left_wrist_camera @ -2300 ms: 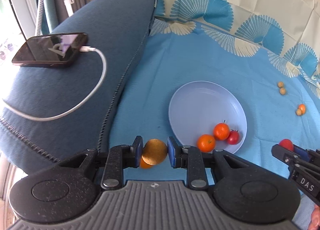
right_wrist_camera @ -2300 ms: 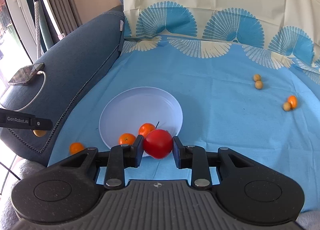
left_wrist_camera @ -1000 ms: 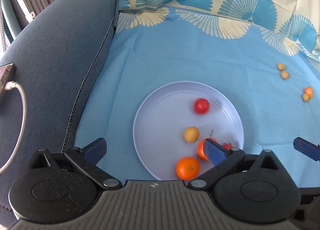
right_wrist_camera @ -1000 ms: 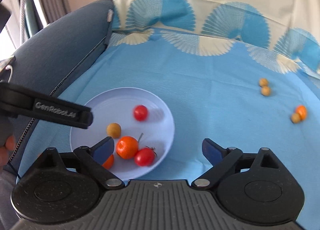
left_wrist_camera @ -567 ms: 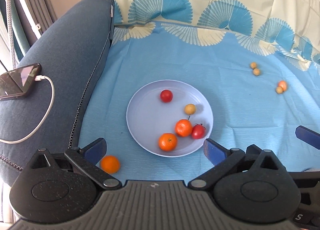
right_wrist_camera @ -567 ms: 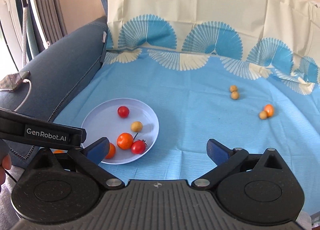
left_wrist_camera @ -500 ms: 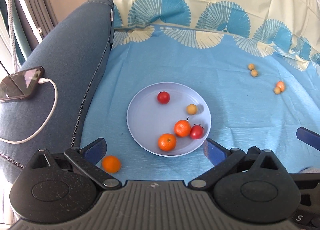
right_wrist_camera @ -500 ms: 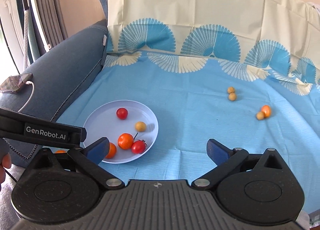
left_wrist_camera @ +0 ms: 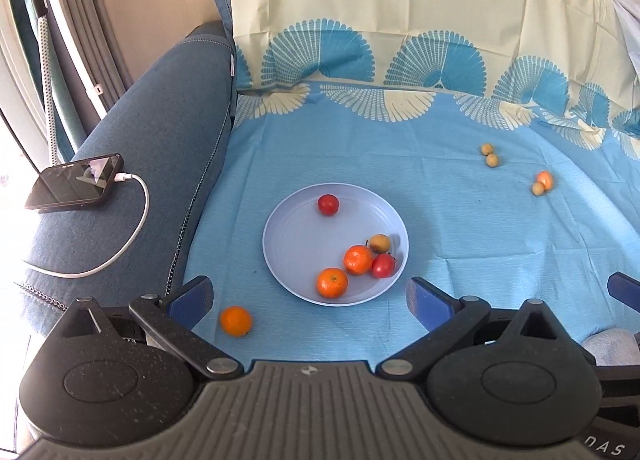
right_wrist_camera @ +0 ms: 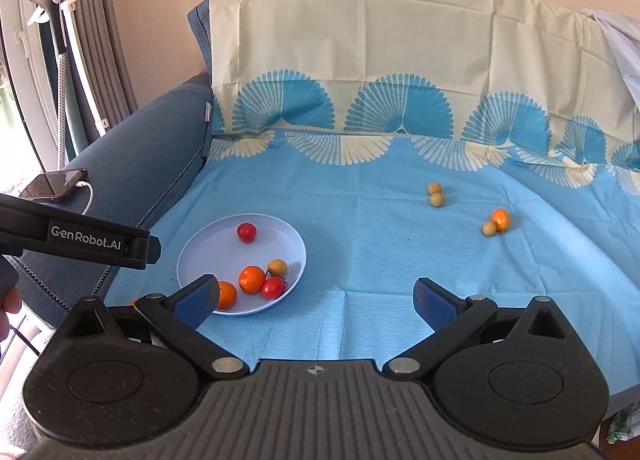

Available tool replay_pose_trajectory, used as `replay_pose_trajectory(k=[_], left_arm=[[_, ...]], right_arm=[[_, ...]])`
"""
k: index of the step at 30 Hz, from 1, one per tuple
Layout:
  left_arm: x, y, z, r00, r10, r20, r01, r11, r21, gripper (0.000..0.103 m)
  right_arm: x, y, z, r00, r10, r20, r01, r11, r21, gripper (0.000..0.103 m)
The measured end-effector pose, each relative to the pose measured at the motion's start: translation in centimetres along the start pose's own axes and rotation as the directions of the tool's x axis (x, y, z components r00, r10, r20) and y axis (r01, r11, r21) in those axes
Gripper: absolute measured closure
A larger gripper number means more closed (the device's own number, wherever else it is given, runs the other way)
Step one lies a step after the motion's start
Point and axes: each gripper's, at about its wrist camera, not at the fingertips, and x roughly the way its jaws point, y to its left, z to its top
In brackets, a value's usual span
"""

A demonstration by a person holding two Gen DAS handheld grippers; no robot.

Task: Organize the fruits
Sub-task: 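Withdraw both tools from the plate and move toward the remaining fruits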

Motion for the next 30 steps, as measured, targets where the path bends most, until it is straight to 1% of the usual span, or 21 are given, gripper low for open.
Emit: replay_pose_trajectory(k=[7,13,21,30], left_arm=[[-1.5,-0.5,-0.3,0.999,0.005,0.032,-0.006,1.0,0.012,0.0],[-1.8,-1.0,-0.4,1.0,0.008,0.028,-0.009,1.0,0.028,0.0],[-1.5,-1.5,-0.3,1.0,0.019,0.022,-0.019,0.999,0.042,0.0],[-1.1,-2.0,-0.1,1.0,0.023,0.013,-0.024,0.998,0.053,0.0]], right_arm=[[-1.8,-0.6,-0.3,1.0,0.011,0.027,-0.011,1.0,0.018,0.001],[-2.4,-0.9,-0.7,0.999,0.025,0.037,-0.027,0.999,0.041,0.001],[-2.5,-1.5,-0.8,0.998,0.043,0.037,-0.045,0.997,0.056,0.001],[-1.9,-2.2,-0.6,0.999,0.043,0.033,-0.045,0.996,0.074,0.001]])
